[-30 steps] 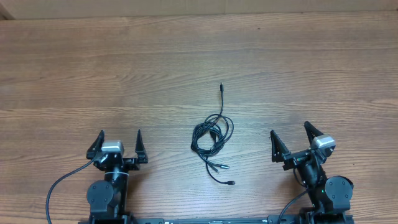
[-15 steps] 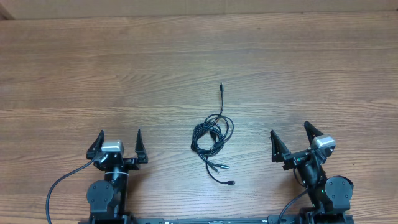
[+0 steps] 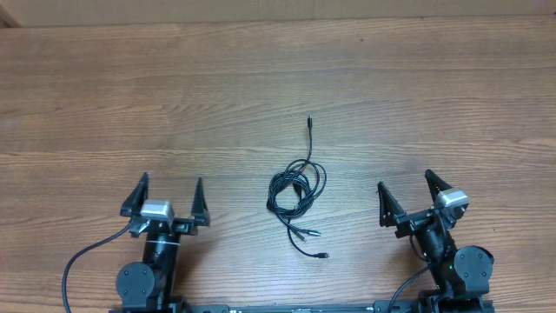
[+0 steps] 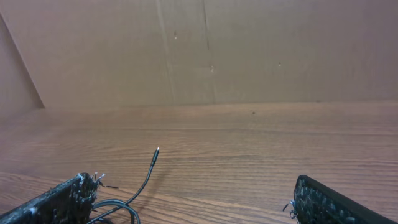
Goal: Untangle cables
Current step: 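Reach the left gripper over the black cable bundle and grasp it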
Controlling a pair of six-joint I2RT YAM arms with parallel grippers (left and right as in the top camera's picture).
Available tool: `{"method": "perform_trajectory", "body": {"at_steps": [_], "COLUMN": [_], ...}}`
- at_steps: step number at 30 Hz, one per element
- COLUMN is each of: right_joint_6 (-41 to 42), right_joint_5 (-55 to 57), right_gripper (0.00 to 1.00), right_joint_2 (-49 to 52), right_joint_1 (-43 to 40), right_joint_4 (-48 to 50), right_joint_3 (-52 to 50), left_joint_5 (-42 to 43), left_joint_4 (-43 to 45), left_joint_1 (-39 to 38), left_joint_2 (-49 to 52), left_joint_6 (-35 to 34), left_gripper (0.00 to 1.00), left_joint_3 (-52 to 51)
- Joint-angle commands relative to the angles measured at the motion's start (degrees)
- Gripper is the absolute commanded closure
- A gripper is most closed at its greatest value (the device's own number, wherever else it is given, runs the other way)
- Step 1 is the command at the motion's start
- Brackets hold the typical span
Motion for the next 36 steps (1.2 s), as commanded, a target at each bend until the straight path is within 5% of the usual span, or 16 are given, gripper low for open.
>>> {"method": "perform_trajectory", "body": {"at_steps": [1,9,16,21,25,28,30,33,36], "right_joint_6": [-0.2,-0.2,-0.2,-0.2,-0.2,-0.2,-0.2,-0.2,-0.2], "right_joint_5": [-0.3,-0.2,-0.2,-0.3,-0.2,-0.2,-0.3,-0.3,-0.3], "right_gripper": [0.0,0.0,0.0,0.0,0.0,0.0,0.0,0.0,0.0], "right_joint_2": [-0.3,-0.3,-0.3,-0.3,-0.3,-0.3,-0.3,-0.3,-0.3], "right_joint_1": [0.2,0.2,0.2,0.2,0.2,0.2,0.2,0.2,0.2], "right_joint_4": [0.3,0.3,0.3,0.3,0.3,0.3,0.3,0.3,0.3], "right_joint_3": [-0.6,-0.6,-0.6,-0.6,-0.6,-0.6,-0.6,-0.6,-0.6], "left_joint_5": [6.0,5.5,8.5,31.2,53.1,59.8,60.5,56.1,39.1], "left_joint_4": [-2.9,-26.8,-50.9,-60.6,-60.6,-59.0,-58.9,-62.4,-69.7], "left_joint_1": [0.3,0.3,0.3,0.3,0.3,0.3,0.3,0.2,-1.6], "left_joint_2": [0.0,4.3,22.9,39.8,47.7,51.2,53.3,56.0,58.5], "left_joint_6": [-3.5,-3.5,-3.3,-2.1,-2.5,-3.3,-3.7,-7.0,-16.0], "left_gripper": [0.01,0.0,0.0,0.01,0.01,0.0,0.02,0.19,0.25], "left_joint_3": [5.2,24.0,47.9,67.6,75.2,75.8,75.8,75.8,75.8]}}
